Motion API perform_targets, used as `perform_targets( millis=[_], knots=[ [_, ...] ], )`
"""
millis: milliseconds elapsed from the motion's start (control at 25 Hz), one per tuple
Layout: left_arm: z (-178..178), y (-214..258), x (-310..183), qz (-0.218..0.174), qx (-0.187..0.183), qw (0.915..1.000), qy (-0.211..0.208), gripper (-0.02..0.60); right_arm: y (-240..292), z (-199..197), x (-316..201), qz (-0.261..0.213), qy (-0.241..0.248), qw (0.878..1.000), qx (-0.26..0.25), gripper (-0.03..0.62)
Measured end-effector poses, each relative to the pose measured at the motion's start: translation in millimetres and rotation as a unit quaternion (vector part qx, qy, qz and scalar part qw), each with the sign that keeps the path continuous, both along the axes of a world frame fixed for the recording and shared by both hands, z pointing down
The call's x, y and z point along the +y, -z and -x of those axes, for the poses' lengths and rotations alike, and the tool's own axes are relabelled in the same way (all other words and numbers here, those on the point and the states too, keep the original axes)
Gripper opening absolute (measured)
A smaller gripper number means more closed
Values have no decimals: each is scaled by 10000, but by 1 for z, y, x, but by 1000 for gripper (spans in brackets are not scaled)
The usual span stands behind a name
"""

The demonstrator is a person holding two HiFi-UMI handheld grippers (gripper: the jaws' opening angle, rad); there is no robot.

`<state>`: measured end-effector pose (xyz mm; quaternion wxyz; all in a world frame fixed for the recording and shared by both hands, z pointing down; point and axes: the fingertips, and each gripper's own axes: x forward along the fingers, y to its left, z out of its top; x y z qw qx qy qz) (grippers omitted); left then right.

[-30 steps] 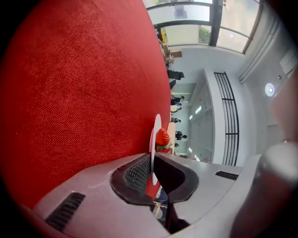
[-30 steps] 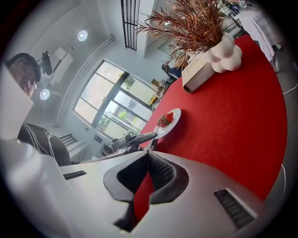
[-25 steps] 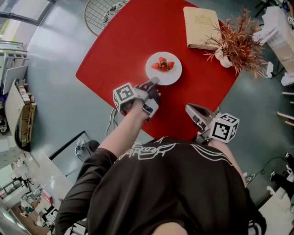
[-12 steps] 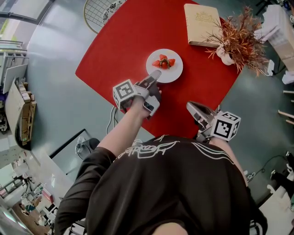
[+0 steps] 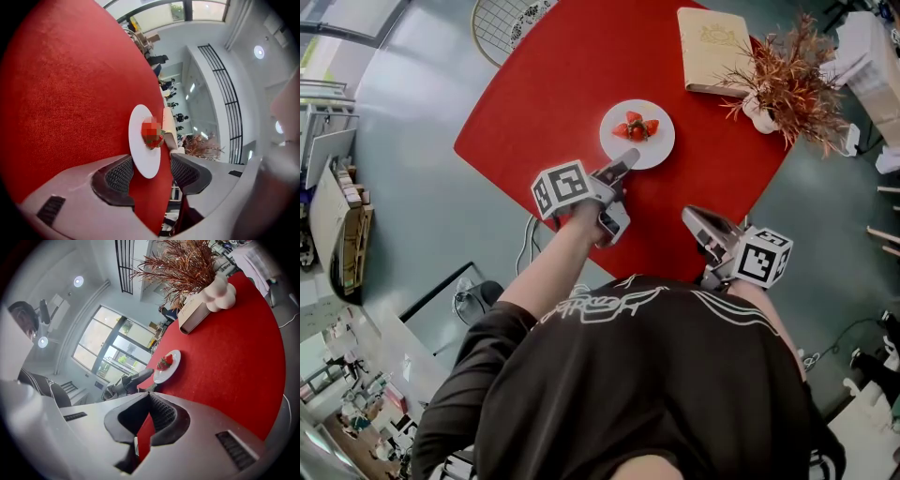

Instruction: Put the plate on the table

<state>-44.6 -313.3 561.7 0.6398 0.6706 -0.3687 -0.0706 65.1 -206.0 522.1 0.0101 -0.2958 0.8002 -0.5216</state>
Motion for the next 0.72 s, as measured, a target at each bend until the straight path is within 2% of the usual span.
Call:
perform_targets(
  millis=[160,280,480,720],
  knots=[
    [-2,-1,2,-44,-324,9991,-261,242,-1,1,0,25,-4,10000,0,8],
    [-4,-2,5,-201,-778,9952,-565,242,-2,0,2,65,-26,10000,-1,8],
    [-7,-6,8,-415,-1619,9810,-985,242,-5,-1,2,101,-29,9999,17,8],
    [-9,-7,14,-627,-2246,9611,-1483,245,-4,3,2,139,-1,9999,-28,8]
  ],
)
